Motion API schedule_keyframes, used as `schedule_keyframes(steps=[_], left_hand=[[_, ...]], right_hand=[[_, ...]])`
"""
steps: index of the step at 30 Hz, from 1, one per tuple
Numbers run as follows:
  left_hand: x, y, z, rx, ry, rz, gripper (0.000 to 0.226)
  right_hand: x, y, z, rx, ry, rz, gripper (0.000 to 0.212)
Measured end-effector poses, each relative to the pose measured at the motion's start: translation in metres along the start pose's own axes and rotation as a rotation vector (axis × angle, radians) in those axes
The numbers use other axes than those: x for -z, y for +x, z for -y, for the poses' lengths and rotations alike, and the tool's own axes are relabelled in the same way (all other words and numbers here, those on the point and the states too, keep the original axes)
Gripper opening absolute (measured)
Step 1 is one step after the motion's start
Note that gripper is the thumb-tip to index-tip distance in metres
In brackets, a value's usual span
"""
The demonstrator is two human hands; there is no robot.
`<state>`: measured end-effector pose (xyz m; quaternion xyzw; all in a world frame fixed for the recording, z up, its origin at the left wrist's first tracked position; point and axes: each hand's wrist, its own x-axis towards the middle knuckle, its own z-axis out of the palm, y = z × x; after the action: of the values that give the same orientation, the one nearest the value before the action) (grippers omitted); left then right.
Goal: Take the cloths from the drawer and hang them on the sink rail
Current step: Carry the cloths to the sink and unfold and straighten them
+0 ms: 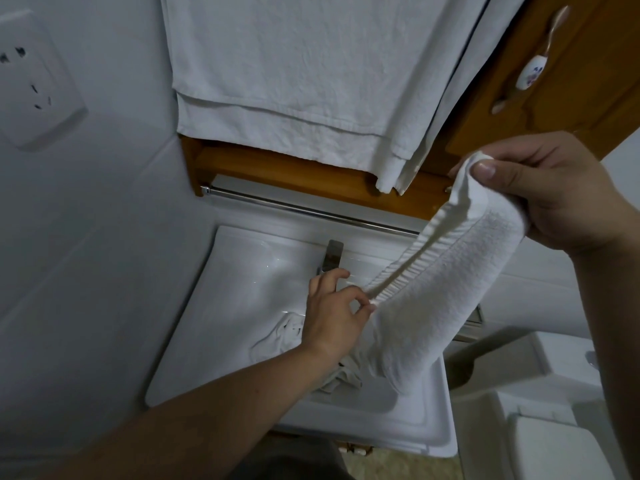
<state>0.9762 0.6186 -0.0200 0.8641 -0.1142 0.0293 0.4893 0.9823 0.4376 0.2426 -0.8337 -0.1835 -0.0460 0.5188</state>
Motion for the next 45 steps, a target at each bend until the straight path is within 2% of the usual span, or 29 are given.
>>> schedule_keyframes(steps=[5, 11, 12, 15, 16, 18, 21, 25, 35, 45], left_hand=[[-0.003, -0.005, -0.001, -0.058, 0.073, -0.038, 0.008], [-0.006, -0.007, 0.0, -0.051, 0.058, 0.037, 0.009], [-0.006, -0.006, 0.0, -0.057, 0.056, 0.035, 0.015], [-0.007, -0.001, 0.0, -0.051, 0.082, 0.033, 0.052], [-0.007, 0.001, -0.001, -0.051, 0.09, 0.036, 0.057], [-0.008, 0.005, -0.001, -0.052, 0.084, 0.057, 0.049], [-0.012, 0.006, 0.0, -0.06, 0.059, 0.065, 0.032], [-0.014, 0.007, 0.002, -0.059, 0.028, 0.02, 0.011], [-0.009, 0.004, 0.005, -0.118, 0.081, 0.078, 0.022], [-0.002, -0.009, 0.015, -0.161, 0.136, 0.244, 0.017]], right_hand=[[0.002, 0.001, -0.003, 0.001, 0.017, -0.002, 0.025], [0.006, 0.003, -0.007, 0.001, -0.019, -0.011, 0.017], [0.006, 0.003, -0.007, 0.002, -0.019, -0.013, 0.017], [0.003, 0.004, -0.006, 0.008, 0.011, -0.008, 0.024], [0.002, 0.004, -0.006, 0.007, 0.019, -0.006, 0.027], [0.0, 0.005, -0.007, 0.006, 0.023, -0.004, 0.027], [-0.002, 0.007, -0.009, 0.012, 0.028, 0.008, 0.016], [-0.003, 0.008, -0.01, 0.015, 0.049, 0.022, 0.018], [0.007, 0.008, -0.02, -0.006, -0.005, -0.015, 0.016], [0.018, 0.005, -0.044, -0.201, -0.17, -0.207, 0.016]])
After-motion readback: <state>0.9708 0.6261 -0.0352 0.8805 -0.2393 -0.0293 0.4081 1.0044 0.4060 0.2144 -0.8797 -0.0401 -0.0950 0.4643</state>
